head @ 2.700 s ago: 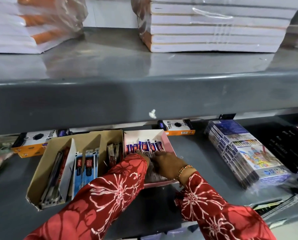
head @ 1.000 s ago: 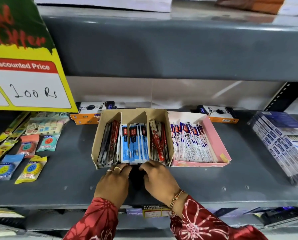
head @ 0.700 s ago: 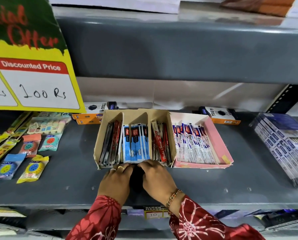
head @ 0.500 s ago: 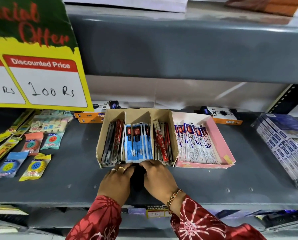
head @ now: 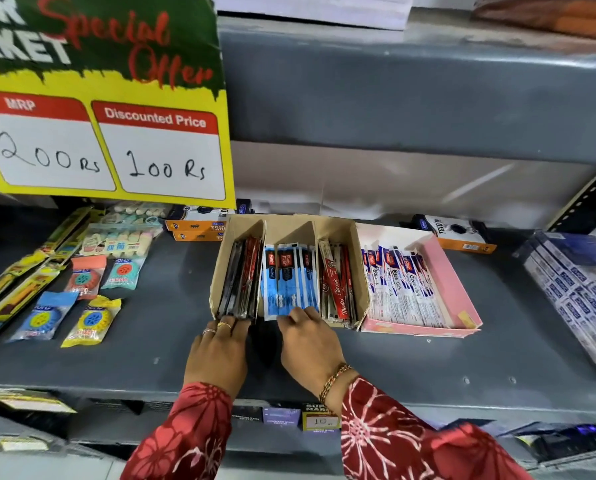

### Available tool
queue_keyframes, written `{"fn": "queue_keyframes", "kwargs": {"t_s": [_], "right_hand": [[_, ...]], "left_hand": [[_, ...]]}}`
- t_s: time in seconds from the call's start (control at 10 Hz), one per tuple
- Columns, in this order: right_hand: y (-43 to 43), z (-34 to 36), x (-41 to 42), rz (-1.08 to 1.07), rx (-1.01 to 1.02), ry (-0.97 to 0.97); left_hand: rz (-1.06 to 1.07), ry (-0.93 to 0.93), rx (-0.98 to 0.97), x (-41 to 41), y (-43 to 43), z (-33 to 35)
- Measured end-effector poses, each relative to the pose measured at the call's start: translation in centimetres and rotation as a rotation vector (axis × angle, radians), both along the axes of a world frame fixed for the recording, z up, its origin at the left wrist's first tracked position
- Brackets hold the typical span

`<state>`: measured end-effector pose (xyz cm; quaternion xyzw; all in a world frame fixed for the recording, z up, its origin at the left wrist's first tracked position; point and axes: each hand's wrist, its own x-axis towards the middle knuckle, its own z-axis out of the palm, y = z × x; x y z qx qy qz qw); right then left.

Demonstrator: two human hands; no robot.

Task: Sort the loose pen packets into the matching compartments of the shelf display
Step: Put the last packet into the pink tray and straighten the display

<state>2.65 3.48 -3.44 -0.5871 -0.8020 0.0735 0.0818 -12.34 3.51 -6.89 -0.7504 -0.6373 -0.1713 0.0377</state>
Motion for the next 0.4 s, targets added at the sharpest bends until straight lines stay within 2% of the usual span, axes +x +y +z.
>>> {"fn": "queue_keyframes", "kwargs": {"t_s": [0.2,0.4], "right_hand": [[-0.5,0.5,0.4,0.014,0.036,0.067],[-0.4,1.8,1.4,0.18,0.036,0.045]], "left_hand": [[-0.003,-0.024,-0.024,0.4,-0.9,0.9],[-0.09,-0.067,0.244,1.8,-0.9,3.9]]}}
